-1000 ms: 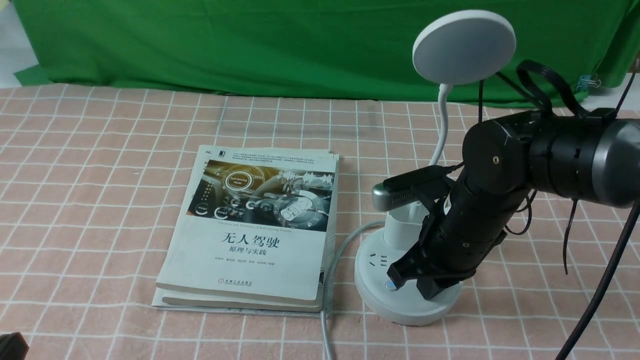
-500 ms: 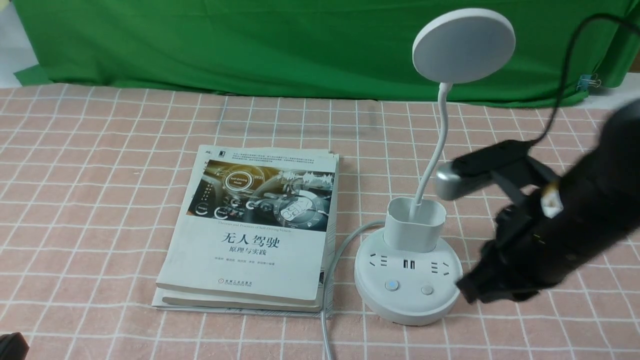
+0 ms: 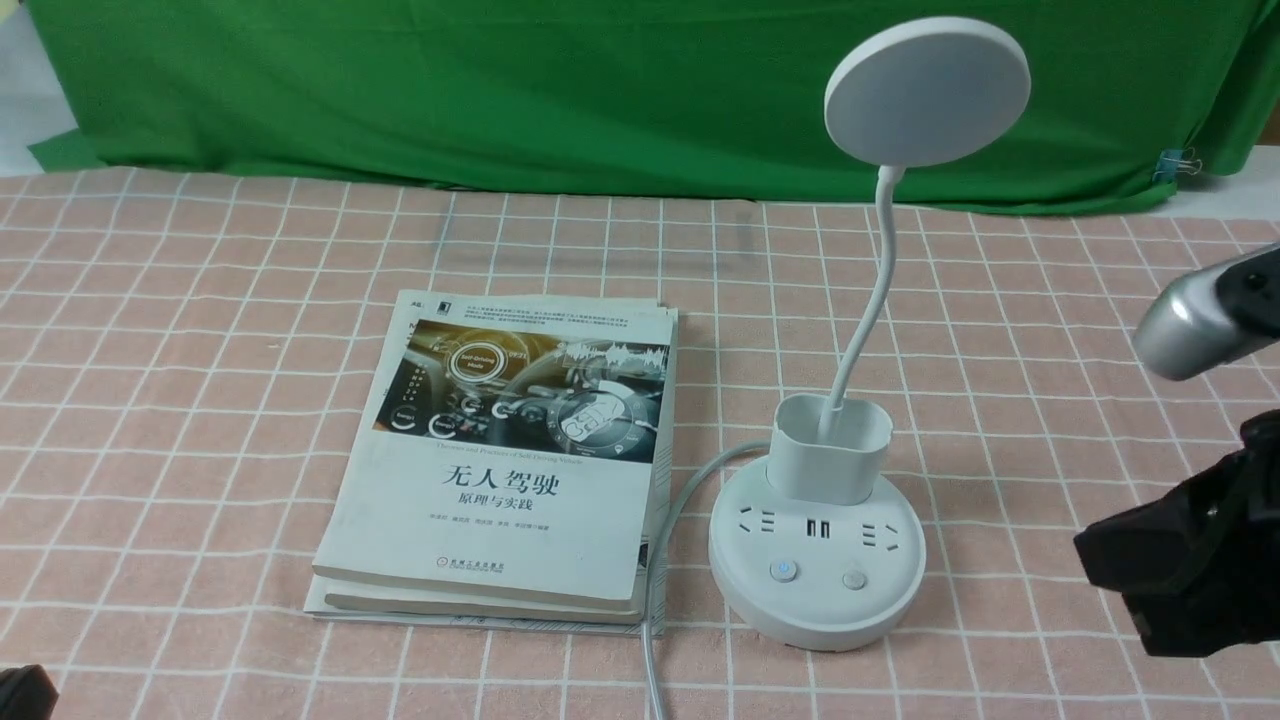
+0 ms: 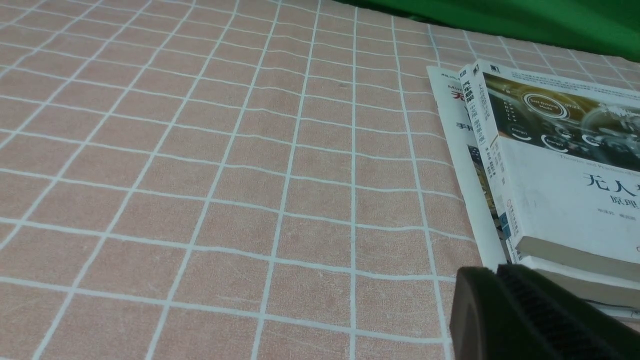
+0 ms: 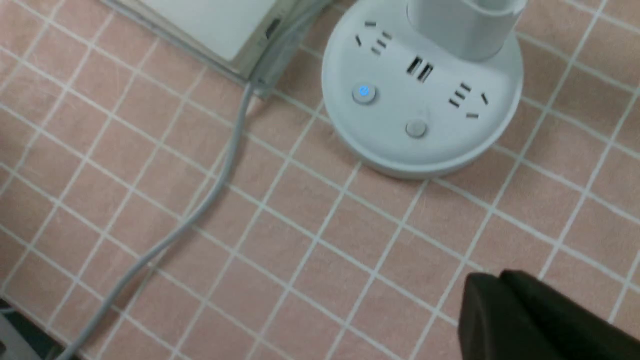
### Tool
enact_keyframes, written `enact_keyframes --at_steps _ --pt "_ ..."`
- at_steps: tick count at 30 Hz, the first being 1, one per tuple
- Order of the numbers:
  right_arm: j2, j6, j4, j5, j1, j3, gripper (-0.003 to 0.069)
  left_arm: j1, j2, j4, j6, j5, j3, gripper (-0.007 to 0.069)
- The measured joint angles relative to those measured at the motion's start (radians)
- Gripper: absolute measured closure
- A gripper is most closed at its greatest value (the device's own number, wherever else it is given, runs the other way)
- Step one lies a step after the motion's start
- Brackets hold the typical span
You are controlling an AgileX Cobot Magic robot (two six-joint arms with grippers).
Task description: Turn off the table lamp on the pink coffee tablecloth by hand.
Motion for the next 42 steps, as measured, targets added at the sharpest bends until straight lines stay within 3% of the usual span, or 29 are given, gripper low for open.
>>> enact_keyframes --at_steps 9,18,22,30,42 --pt "-0.112 -0.007 -0.1 -0.162 -0.04 0.076 0.062 0.0 0.0 0.0 0.0 0.0 0.0 0.0618" --pt "-0.558 0.0 -0.113 -0.59 -0.385 0.657 0.062 0.0 0.0 0.0 0.0 0.0 0.0 0.0618" --pt "-0.728 -0.029 -0.113 -0.676 -0.456 0.833 0.062 0.0 0.0 0.0 0.0 0.0 0.0 0.0618" --pt "-0.952 -0.053 -0.125 -0.595 -0.476 0.904 0.0619 0.0 0.0 0.0 0.0 0.0 0.0 0.0618" --pt "-0.972 -0.052 -0.127 -0.549 -0.482 0.904 0.0614 0.0 0.0 0.0 0.0 0.0 0.0 0.0618"
